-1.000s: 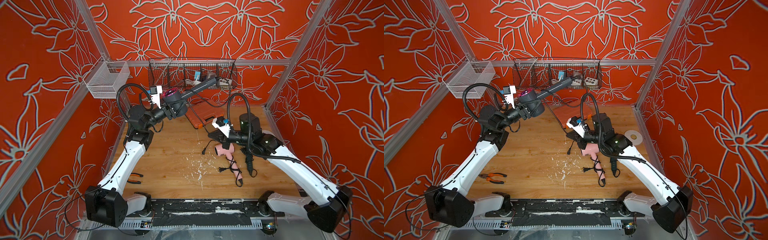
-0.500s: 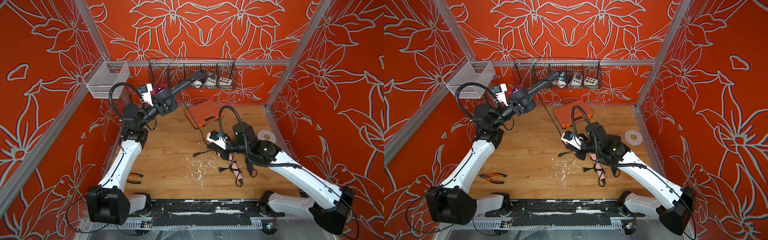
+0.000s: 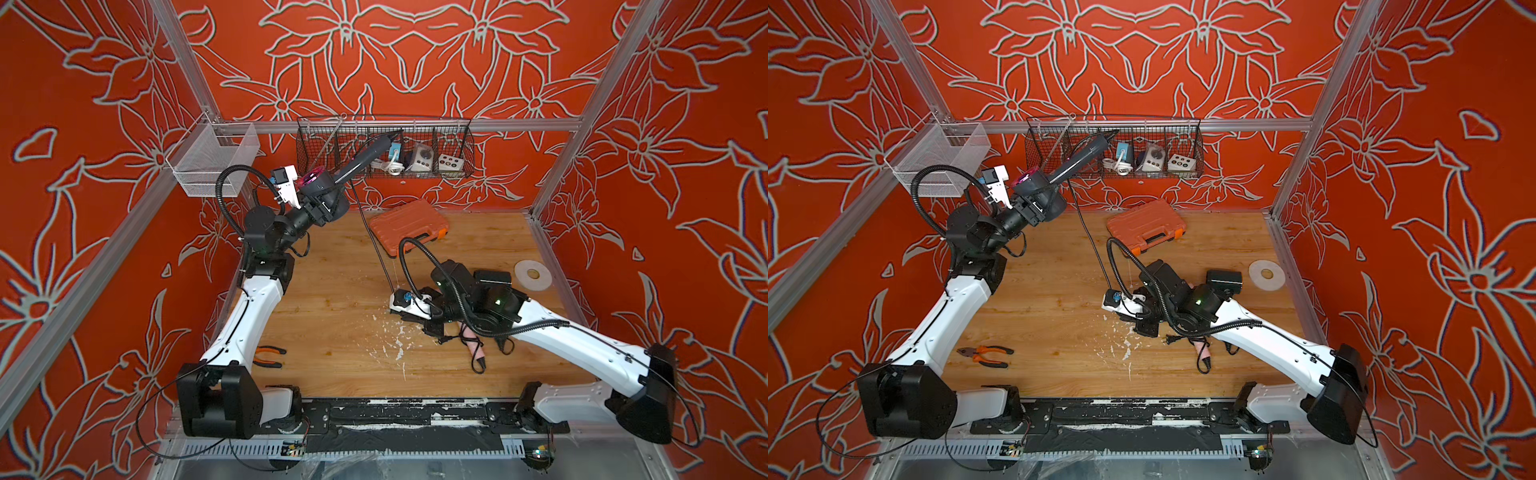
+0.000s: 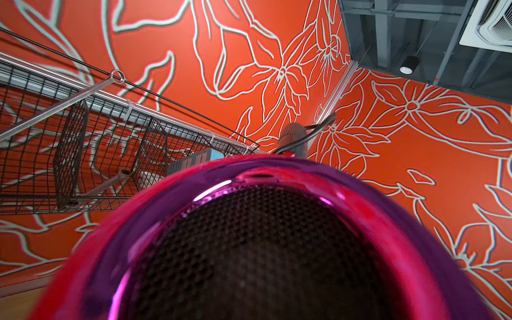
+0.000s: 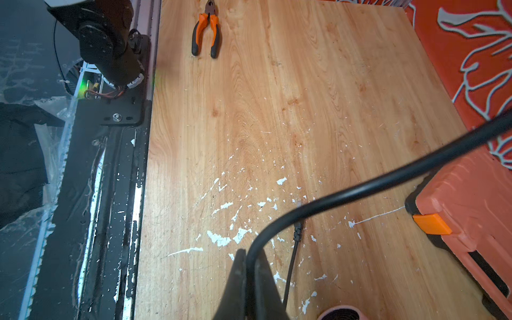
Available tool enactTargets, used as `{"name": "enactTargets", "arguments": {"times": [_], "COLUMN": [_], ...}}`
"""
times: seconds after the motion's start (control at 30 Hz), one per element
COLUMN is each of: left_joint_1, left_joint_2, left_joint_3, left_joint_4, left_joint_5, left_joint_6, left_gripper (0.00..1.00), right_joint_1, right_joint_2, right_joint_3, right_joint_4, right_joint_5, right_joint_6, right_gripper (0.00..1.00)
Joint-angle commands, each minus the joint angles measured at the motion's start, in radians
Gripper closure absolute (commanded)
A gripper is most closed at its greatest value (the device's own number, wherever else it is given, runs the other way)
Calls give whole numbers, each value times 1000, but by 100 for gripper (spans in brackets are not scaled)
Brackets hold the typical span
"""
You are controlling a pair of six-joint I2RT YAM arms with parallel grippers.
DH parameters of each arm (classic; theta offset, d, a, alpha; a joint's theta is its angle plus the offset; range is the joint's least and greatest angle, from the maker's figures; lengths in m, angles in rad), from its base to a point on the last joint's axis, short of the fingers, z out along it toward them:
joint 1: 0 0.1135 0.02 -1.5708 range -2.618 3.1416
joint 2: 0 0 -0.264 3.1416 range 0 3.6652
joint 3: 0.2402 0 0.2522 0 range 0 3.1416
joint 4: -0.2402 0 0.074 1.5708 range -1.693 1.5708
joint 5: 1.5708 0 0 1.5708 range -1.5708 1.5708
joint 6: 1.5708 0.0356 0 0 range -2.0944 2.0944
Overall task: Wrap the cord around the hair dryer
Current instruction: Wrap the power cord around the hair dryer.
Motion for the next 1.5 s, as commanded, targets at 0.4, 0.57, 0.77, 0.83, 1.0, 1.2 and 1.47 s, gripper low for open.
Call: {"name": "enactTargets", "arguments": {"times": [0.4, 0.57, 0.77, 0.83, 1.0, 1.2, 1.47], "left_joint_1": [24, 19, -40, -81, -171, -215, -247], "left_joint_2": [1, 6, -43, -60, -95, -179, -241], "left_joint_3": [-47, -36, -21, -21, -8, -41, -29], "left_joint_4": [-56, -177, -417, -497, -658, -719, -661], "left_joint_5": [-224, -205, -160, -144, -55, 127, 437], "left_joint_6": [191, 275, 430, 491, 612, 662, 570], "left_gripper": [100, 100, 100, 100, 100, 100, 100], "right_joint_1": [165, 171, 155, 139, 54, -111, -317], "right_joint_2": [-82, -112, -102, -83, -14, 63, 132], "right_joint_3": [231, 314, 438, 496, 644, 788, 853], "right_joint_4": [-376, -410, -380, -363, -350, -363, -347], "right_joint_5": [216, 370, 541, 561, 585, 571, 389], "right_joint_6": [-105, -162, -299, -346, -453, -542, -533], "right_gripper": [100, 100, 100, 100, 100, 100, 100]}}
